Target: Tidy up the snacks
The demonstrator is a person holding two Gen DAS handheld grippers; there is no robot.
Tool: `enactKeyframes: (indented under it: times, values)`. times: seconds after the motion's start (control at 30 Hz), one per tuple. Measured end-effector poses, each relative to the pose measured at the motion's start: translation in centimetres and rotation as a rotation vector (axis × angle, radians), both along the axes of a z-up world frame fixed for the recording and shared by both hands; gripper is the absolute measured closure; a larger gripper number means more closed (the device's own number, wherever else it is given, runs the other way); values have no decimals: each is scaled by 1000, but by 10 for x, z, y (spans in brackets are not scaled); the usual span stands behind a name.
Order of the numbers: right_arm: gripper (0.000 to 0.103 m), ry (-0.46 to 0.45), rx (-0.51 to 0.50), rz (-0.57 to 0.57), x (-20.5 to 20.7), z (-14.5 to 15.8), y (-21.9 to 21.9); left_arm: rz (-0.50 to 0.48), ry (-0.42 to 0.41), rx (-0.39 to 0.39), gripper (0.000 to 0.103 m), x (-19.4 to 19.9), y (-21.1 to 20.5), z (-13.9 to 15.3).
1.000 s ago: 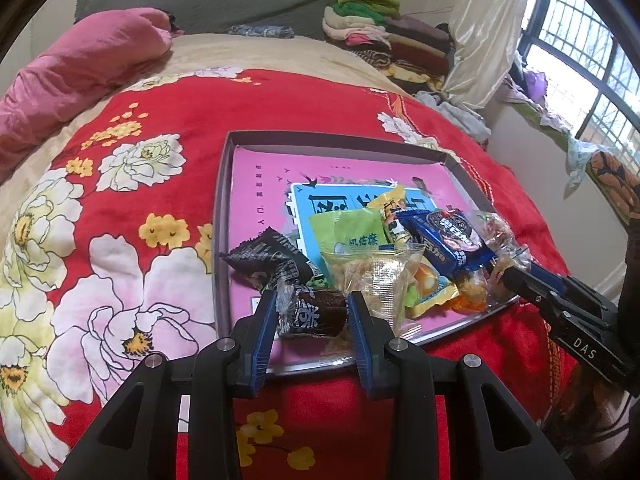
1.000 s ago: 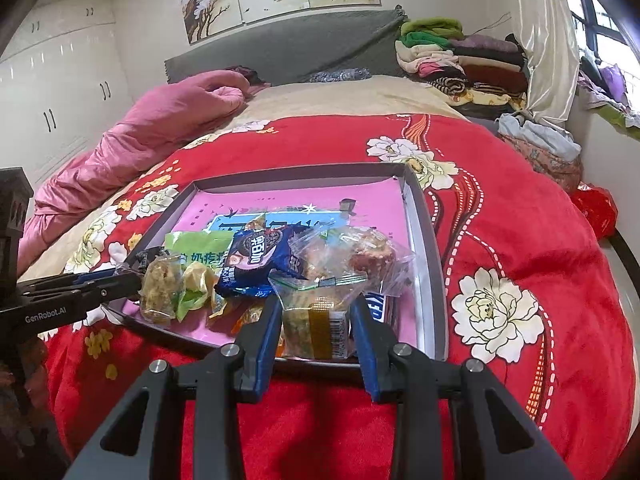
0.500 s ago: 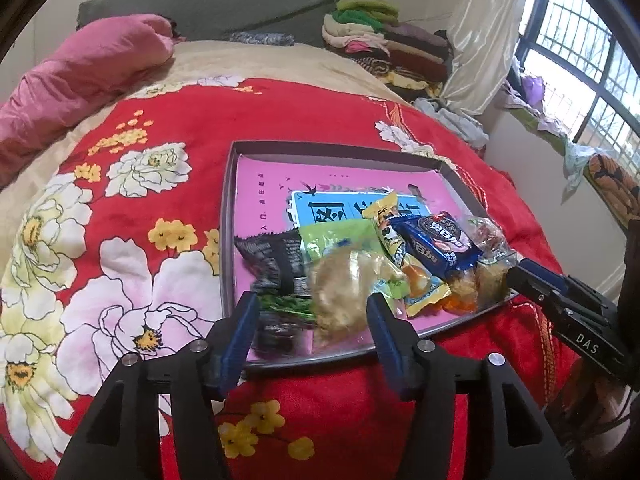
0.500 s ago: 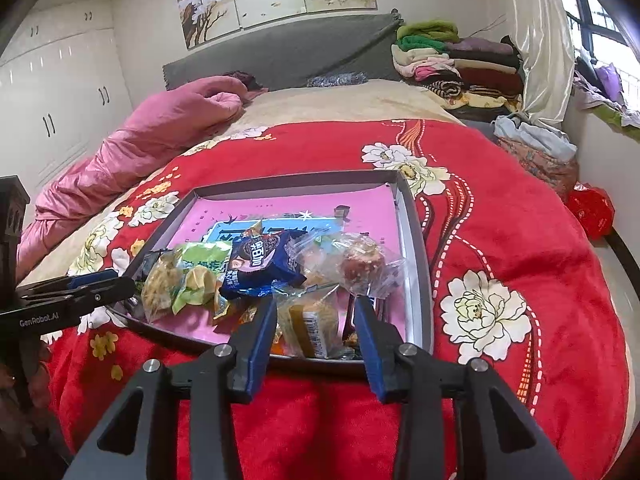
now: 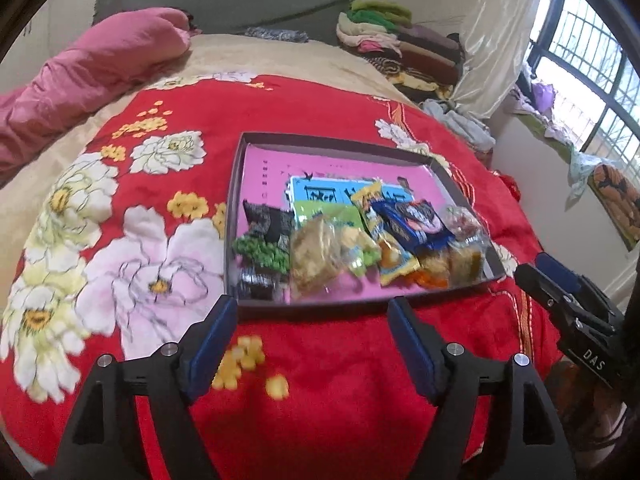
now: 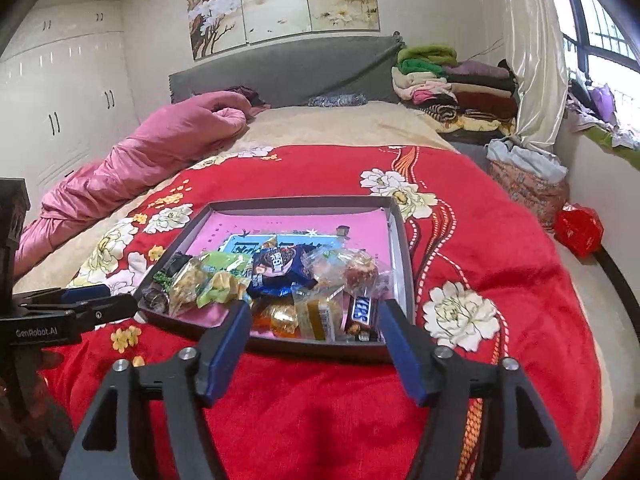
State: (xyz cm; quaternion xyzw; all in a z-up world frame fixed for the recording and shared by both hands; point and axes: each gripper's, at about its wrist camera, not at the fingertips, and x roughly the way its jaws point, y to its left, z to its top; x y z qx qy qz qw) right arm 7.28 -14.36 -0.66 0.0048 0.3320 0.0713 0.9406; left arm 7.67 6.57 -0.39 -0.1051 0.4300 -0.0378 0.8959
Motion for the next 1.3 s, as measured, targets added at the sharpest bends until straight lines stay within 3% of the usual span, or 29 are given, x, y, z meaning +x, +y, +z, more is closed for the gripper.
enactKeyframes:
  times: [0.17,0.3,0.6,1.3]
  values:
    - [28,15,-43,-2,-21,0,5,-8,22,36,25,-23,-20,5]
    - [17,54,-52,9,-35,-4,9,4,40,48,25,-38,-28,6]
    - [11,76,-67,-17,-65,-4,10,18,65,65,25,-67,-37,5]
    - [9,100,-55,-21,-72,-6,10,12,73,79,25,-80,-44,8]
